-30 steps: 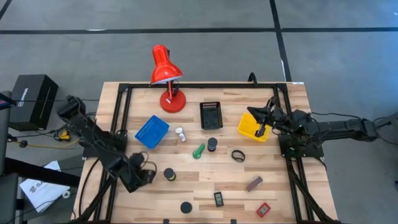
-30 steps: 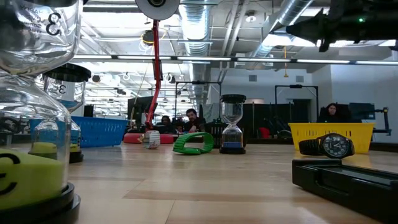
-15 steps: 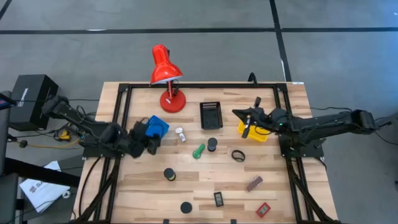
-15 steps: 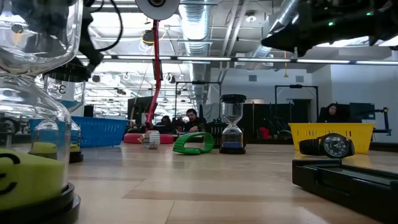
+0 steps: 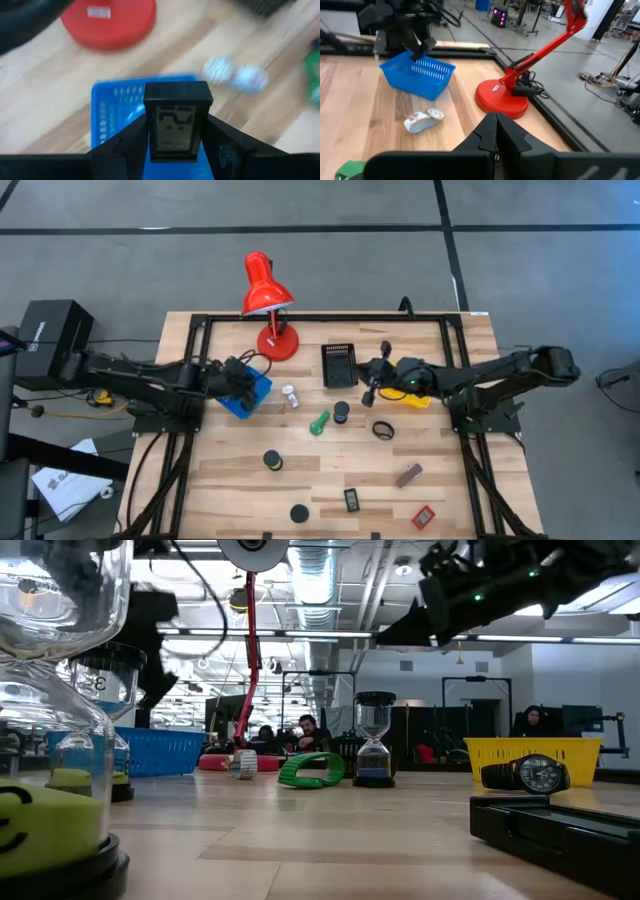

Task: Pick & Place Office items
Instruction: Put the left black digital clock into the blue basket

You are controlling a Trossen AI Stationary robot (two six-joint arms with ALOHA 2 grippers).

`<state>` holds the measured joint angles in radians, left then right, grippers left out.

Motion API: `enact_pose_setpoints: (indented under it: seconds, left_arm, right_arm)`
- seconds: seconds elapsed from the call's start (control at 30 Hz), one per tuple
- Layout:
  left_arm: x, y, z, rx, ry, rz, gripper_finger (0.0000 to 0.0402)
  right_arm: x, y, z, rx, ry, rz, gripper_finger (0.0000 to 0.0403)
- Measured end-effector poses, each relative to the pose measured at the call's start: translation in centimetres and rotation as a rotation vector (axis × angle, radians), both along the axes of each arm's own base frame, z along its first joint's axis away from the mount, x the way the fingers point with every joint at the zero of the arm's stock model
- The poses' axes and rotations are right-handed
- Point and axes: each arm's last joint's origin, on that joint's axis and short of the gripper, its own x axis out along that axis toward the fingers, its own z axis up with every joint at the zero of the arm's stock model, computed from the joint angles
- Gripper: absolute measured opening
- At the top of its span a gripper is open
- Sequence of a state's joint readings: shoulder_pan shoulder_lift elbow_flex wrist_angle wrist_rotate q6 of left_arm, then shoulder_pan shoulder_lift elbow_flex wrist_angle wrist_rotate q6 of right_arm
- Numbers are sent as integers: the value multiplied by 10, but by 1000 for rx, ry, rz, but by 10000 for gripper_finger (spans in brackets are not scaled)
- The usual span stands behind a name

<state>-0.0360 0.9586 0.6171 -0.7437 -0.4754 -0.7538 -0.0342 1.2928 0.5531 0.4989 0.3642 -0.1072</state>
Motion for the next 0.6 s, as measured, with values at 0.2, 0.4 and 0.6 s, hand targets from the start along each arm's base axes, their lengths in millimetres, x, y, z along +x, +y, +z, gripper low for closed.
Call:
enact_pose_setpoints:
  seconds: [0.2, 0.4, 0.6]
  left_arm:
    - [-2, 8, -28, -37, 146, 1, 164]
    - [-5, 15, -50, -30, 275, 8, 164]
    - [-1, 18, -57, -29, 304, 9, 172]
  right_arm:
    - [12, 0, -6, -27, 44, 9, 1]
    - [16, 0, -6, -28, 50, 9, 1]
    - [16, 0, -6, -29, 51, 10, 1]
